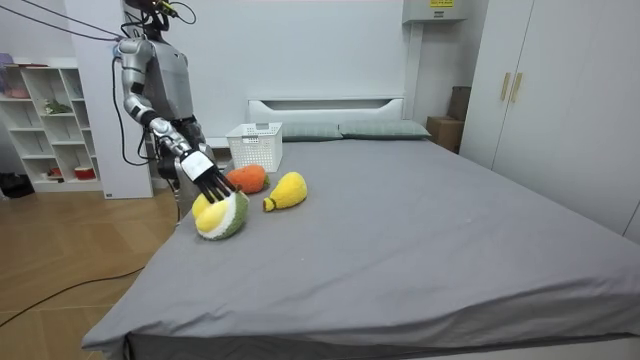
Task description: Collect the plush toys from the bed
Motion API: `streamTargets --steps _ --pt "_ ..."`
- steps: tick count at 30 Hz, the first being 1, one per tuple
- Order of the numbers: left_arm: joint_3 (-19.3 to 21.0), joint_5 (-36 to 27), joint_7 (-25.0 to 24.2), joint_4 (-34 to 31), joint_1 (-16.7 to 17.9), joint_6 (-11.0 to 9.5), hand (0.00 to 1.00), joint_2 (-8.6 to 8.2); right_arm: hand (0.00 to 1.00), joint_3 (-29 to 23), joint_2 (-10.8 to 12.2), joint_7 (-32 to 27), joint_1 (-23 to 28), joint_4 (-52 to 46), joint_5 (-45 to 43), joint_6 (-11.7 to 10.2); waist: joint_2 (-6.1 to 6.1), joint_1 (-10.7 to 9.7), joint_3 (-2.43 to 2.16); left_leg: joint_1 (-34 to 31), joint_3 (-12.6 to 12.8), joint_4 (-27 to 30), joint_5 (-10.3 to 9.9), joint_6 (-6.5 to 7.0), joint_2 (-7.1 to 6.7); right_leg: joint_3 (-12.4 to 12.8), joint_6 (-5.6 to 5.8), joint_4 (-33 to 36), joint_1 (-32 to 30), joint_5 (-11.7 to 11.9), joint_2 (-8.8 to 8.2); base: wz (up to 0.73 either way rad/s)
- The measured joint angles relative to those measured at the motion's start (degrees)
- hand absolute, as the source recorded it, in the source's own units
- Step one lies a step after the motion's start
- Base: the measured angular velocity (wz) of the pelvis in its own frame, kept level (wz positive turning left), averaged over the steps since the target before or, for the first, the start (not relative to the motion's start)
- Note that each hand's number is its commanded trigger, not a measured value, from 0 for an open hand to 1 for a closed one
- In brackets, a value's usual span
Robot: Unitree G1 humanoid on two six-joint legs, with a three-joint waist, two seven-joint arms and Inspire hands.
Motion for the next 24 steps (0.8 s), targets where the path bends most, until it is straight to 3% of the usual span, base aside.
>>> streamTargets --steps 7,19,20,21,22,24 --pt "0.0 2.4 -0.1 0.0 0.1 0.6 0.0 0.19 0.0 -1.3 -2.2 1.1 -1.4 9.2 -1.7 -0.5 -0.81 0.1 0.14 0.4 -0.5 0.0 -0.1 0.16 0.08 -0.6 0.07 0.0 1.0 0.0 -0.22 0.02" --pt "1.6 4.5 0.3 -0.6 0.3 1.6 0.0 0.26 0.02 -2.4 -3.4 -0.1 -2.8 15.5 -6.8 -0.4 -0.79 0.8 0.13 0.1 -1.2 0.2 -0.1 0.19 -0.09 -1.3 0.16 -0.4 1.2 0.1 -0.35 0.02" --pt "1.5 4.5 0.3 -0.7 0.0 1.6 0.0 0.35 0.53 -2.4 -3.4 -1.0 -2.7 16.0 -8.0 -0.4 -0.75 0.8 0.12 0.0 -1.6 0.2 -0.1 0.2 -0.11 -1.7 0.2 -0.6 1.3 0.1 -0.45 0.16" --pt "1.5 4.5 0.3 -0.6 -0.1 1.6 0.0 0.41 0.63 -2.3 -3.4 -1.5 -2.7 16.3 -8.3 -0.4 -0.73 0.8 0.13 -0.1 -1.7 0.2 -0.1 0.2 -0.14 -1.9 0.23 -0.8 1.4 0.2 -0.48 0.16" --pt "1.5 4.4 0.3 -0.5 -0.3 1.6 0.0 0.58 1.0 -2.3 -3.4 -2.5 -2.7 16.8 -8.6 -0.3 -0.72 0.9 0.13 -0.1 -1.8 0.2 -0.1 0.21 -0.21 -2.1 0.25 -1.0 1.6 0.2 -0.51 0.09" --pt "1.4 4.5 0.3 -0.4 -0.2 1.5 0.0 0.74 1.0 -2.3 -3.4 -4.3 -2.7 16.9 -9.9 -0.4 -0.68 1.2 0.13 -0.1 -1.7 0.3 -0.1 0.21 -0.46 -2.1 0.25 -1.0 1.6 0.2 -0.48 0.03"
